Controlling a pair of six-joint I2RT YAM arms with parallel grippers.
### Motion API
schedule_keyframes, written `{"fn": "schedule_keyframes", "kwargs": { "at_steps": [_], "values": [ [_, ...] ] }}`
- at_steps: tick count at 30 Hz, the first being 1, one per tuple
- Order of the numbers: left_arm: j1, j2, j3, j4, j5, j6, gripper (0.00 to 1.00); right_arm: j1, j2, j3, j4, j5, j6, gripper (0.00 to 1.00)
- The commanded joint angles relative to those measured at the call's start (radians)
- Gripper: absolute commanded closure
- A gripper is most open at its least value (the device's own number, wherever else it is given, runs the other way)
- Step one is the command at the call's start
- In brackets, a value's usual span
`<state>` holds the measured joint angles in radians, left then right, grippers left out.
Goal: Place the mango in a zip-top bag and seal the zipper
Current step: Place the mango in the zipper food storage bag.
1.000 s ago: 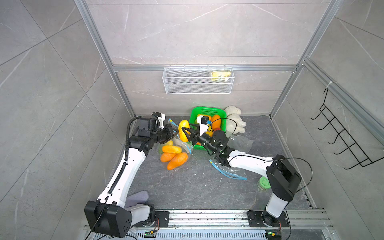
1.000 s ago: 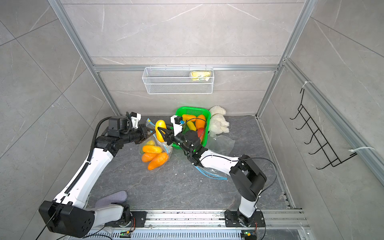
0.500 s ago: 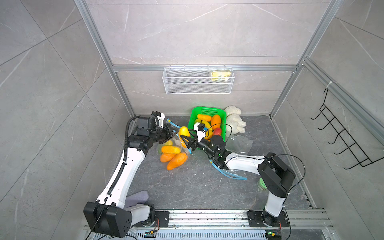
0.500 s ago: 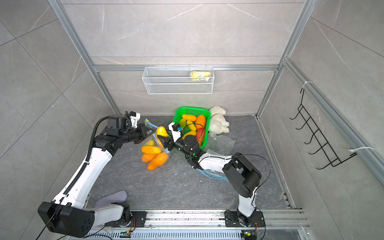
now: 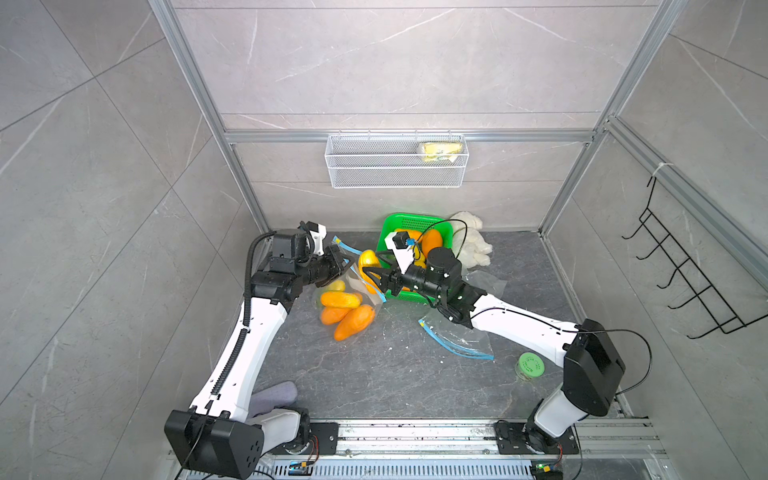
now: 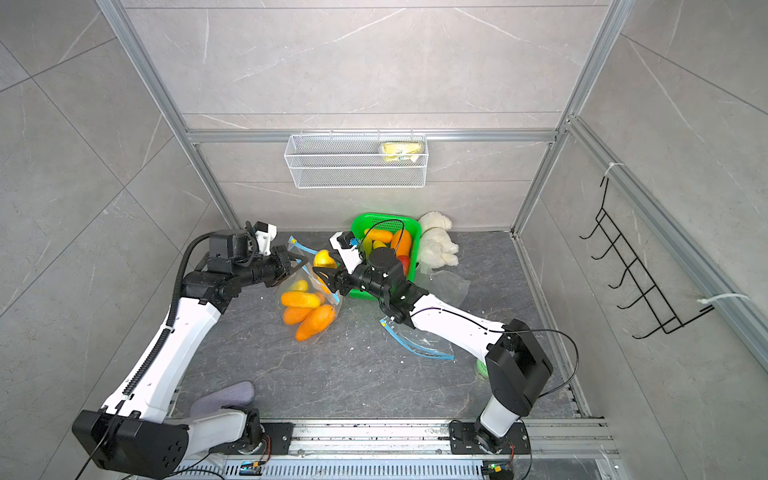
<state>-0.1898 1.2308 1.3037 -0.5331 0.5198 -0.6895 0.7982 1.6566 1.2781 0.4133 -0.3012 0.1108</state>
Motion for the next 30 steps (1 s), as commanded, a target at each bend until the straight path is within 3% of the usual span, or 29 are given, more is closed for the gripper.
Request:
{"fn": "schedule_keyframes", "kwargs": {
  "at_steps": [1, 7, 12, 16, 19, 22, 28, 30],
  "values": [
    [0.004, -0.036, 0.058, 0.070, 0.071, -0.015, 1.00, -0.001, 0.030, 0.026, -0.115, 0.004, 0.006, 0.55],
    [0.007, -0.039, 0.083, 0.046, 0.060, -0.006, 1.00, -0.002, 0.070, 0.091, -0.191, -0.003, 0.003, 0.67],
    [0.007, -0.037, 0.106, 0.049, 0.074, -0.001, 1.00, 0.001, 0.120, 0.235, -0.438, 0.001, -0.031, 0.59],
    [0.007, -0.049, 0.096, 0.057, 0.082, 0.012, 1.00, 0.009, 0.146, 0.328, -0.647, 0.140, -0.105, 0.54],
    [0.007, -0.057, 0.081, 0.056, 0.079, 0.036, 1.00, -0.002, 0.070, 0.248, -0.586, 0.153, -0.087, 0.50],
    [0.007, -0.049, 0.073, 0.054, 0.082, 0.050, 1.00, -0.009, 0.020, 0.227, -0.564, 0.088, -0.021, 0.48],
    [0.007, -0.040, 0.050, 0.085, 0.100, 0.045, 1.00, -0.029, 0.049, 0.244, -0.602, 0.069, 0.101, 0.48],
    [0.007, -0.043, 0.047, 0.088, 0.101, 0.045, 1.00, -0.037, 0.050, 0.222, -0.582, 0.079, 0.139, 0.42]
  ]
}}
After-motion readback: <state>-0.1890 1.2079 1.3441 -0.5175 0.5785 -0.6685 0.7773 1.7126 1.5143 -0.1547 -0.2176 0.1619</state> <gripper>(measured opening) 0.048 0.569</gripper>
